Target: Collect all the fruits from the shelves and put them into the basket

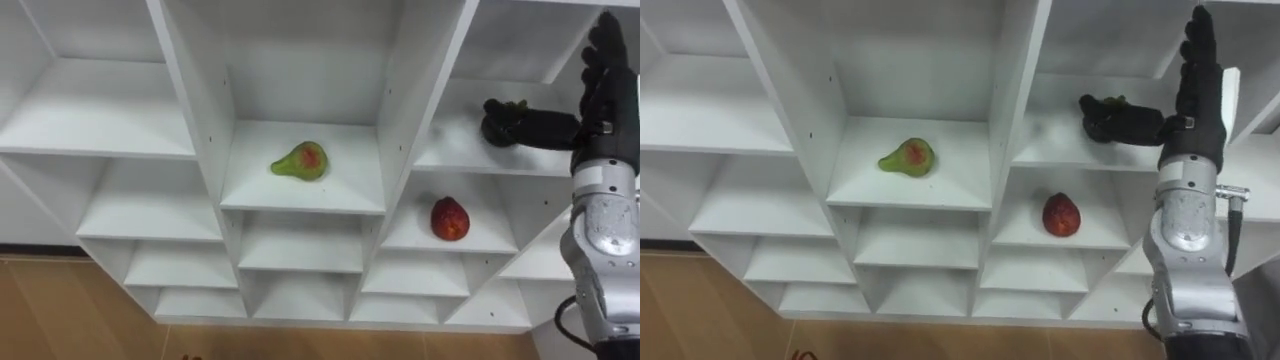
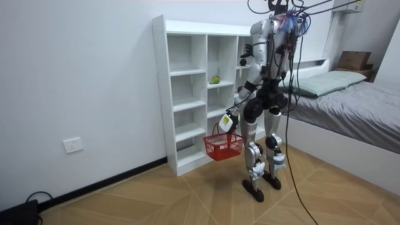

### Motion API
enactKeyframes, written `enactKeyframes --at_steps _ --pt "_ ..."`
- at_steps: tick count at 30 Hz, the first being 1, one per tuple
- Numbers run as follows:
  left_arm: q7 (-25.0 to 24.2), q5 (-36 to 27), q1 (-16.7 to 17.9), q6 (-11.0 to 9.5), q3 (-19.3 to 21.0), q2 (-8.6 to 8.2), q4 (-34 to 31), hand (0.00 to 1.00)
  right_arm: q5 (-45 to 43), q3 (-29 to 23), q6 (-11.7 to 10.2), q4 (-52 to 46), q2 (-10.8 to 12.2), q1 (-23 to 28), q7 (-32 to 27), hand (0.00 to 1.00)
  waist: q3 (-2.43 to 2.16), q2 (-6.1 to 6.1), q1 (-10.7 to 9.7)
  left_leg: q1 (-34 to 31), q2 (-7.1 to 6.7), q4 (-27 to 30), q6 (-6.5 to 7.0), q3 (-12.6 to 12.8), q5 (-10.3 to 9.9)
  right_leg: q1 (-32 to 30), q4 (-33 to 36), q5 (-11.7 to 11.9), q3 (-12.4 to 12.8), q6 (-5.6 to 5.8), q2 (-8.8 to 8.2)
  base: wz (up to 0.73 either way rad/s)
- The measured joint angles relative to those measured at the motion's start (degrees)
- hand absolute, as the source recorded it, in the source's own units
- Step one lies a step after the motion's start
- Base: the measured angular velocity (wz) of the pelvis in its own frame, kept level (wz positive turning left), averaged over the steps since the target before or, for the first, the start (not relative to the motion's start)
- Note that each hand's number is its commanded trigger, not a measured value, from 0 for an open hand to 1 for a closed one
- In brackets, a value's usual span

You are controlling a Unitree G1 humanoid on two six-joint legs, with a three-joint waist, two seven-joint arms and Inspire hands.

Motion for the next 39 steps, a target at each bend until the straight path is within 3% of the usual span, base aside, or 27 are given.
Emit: enactKeyframes --at_steps 15,22,27,33,39 --pt "-0.98 2.66 -0.18 0.95 0.47 0.57 -2.52 1.00 -0.17 -0.05 0.78 8.63 -0.53 -5.75 2.41 0.00 0.19 -1.67 1.51 0.24 -0.02 0.20 -0.08 -0.20 0.08 0.60 -0.01 -0.01 -1.14 0.01 -0.08 0.04" --pt "-2.37 2.77 -0.25 1.90 1.05 0.57 -2.90 1.00 -0.83 -0.07 2.21 9.57 -0.53 -5.75 3.93 0.00 0.17 -1.63 1.44 0.21 0.01 0.19 -0.09 -0.23 0.07 0.55 -0.02 -0.01 -1.11 0.01 -0.02 0.00" --pt "-2.74 2.82 -0.12 2.98 1.09 0.62 -2.89 1.00 -0.70 -0.06 2.76 15.88 -0.66 -6.96 5.91 0.00 0.08 -1.50 1.50 0.14 -0.02 0.29 -0.09 -0.19 0.07 0.53 -0.01 0.00 -1.10 0.00 -0.04 0.00" --pt "-2.97 2.86 0.04 3.26 1.11 0.74 -2.85 1.00 -0.63 -0.06 3.30 18.12 -0.79 -7.35 6.90 0.00 -0.66 -0.27 1.31 0.21 -0.03 0.41 -0.10 -0.19 0.09 0.68 -0.01 -0.01 -0.97 0.00 -0.07 0.00" --pt "-3.42 2.64 0.40 3.25 1.30 1.04 -2.74 1.00 -0.19 -0.11 3.30 18.51 -2.57 -7.36 8.10 0.00 -0.54 -0.46 1.12 0.24 -0.04 0.79 -0.14 -0.19 0.11 1.02 -0.03 -0.01 -0.78 0.00 -0.08 0.02"
